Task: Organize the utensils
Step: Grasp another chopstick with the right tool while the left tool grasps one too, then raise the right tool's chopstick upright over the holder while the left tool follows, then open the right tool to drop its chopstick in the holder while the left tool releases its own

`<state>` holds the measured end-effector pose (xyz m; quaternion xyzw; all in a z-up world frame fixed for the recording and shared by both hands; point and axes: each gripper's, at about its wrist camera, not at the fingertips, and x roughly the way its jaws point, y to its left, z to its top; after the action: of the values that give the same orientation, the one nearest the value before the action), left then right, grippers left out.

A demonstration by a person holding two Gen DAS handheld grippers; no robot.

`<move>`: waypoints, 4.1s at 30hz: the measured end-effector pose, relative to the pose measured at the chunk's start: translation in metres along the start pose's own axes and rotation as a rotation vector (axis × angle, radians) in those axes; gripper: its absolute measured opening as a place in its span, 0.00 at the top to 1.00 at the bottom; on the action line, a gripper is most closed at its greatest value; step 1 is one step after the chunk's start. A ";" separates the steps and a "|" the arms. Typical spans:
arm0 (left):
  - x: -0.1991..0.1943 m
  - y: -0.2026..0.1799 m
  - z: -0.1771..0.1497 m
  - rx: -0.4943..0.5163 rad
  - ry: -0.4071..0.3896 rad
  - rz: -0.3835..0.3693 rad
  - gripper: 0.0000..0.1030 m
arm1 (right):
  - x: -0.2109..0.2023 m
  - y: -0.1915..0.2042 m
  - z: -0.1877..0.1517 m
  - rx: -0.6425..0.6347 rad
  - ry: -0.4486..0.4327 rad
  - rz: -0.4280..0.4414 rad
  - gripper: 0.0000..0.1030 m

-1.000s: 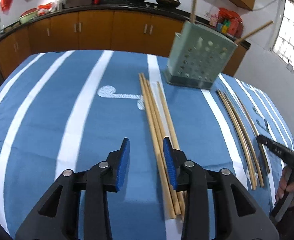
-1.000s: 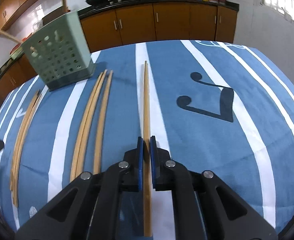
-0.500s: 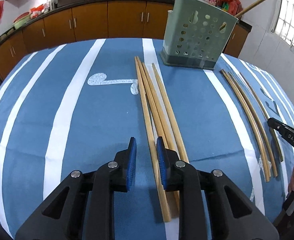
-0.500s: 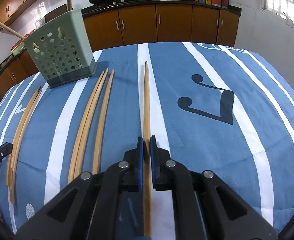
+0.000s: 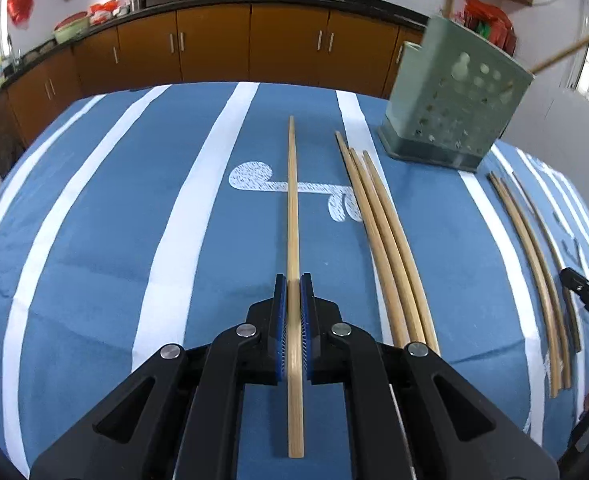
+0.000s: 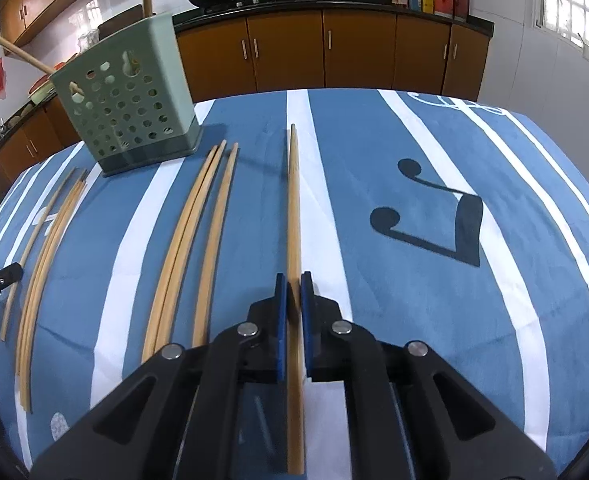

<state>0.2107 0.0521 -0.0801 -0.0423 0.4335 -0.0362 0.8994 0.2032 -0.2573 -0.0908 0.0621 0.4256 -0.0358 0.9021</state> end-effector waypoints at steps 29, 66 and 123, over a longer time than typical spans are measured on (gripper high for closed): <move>-0.005 -0.002 -0.009 0.021 -0.013 -0.003 0.93 | -0.004 -0.003 -0.006 -0.001 0.001 0.009 0.92; -0.121 -0.003 0.054 0.013 -0.372 -0.048 0.93 | -0.127 -0.014 0.055 0.041 -0.427 0.081 0.92; -0.107 -0.087 0.156 0.023 -0.457 -0.182 0.93 | -0.121 0.067 0.174 -0.019 -0.461 0.282 0.82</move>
<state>0.2637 -0.0160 0.1096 -0.0782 0.2127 -0.1112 0.9676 0.2671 -0.2144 0.1176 0.1026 0.1962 0.0810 0.9718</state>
